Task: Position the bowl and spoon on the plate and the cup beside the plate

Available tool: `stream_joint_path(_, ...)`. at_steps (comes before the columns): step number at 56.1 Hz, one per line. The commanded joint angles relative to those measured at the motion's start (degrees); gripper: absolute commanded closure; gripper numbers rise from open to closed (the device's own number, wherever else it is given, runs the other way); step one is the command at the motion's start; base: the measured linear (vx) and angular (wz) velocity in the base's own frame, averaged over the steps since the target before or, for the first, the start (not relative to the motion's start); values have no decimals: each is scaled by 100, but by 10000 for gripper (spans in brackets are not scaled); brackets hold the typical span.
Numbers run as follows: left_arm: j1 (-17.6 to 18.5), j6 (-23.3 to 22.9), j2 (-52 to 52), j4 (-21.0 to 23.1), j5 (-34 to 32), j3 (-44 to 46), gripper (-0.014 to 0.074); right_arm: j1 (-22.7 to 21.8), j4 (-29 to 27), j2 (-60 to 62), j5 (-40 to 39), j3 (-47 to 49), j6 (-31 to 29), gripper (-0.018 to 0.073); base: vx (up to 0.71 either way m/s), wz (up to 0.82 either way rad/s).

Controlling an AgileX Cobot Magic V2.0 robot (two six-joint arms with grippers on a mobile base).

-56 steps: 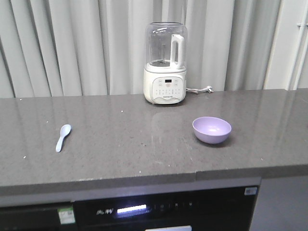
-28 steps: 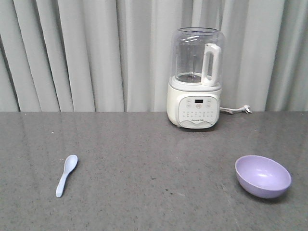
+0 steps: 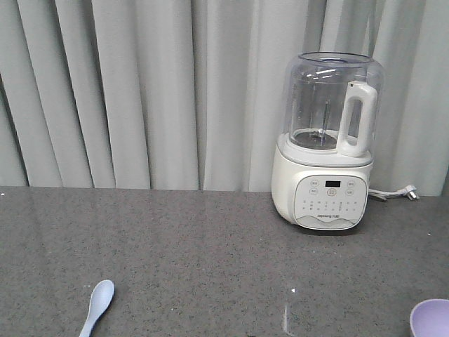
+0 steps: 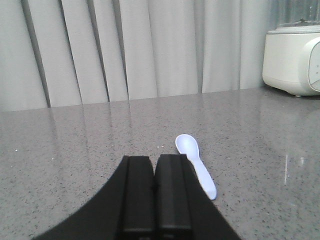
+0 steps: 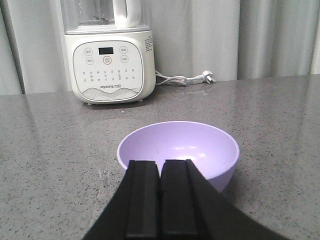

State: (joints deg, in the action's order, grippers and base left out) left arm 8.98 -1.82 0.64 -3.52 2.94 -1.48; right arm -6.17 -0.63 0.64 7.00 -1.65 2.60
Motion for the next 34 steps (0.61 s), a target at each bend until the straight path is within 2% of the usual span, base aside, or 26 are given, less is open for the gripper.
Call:
stream_joint_path(1, 4, -17, 80, 4, -469, 148, 603, -41, 29, 25, -470, -34, -64, 568, 14, -2)
stream_joint_path(34, 4, -17, 80, 4, -469, 148, 603, 99, 29, 27, -474, -34, -64, 568, 3, -2)
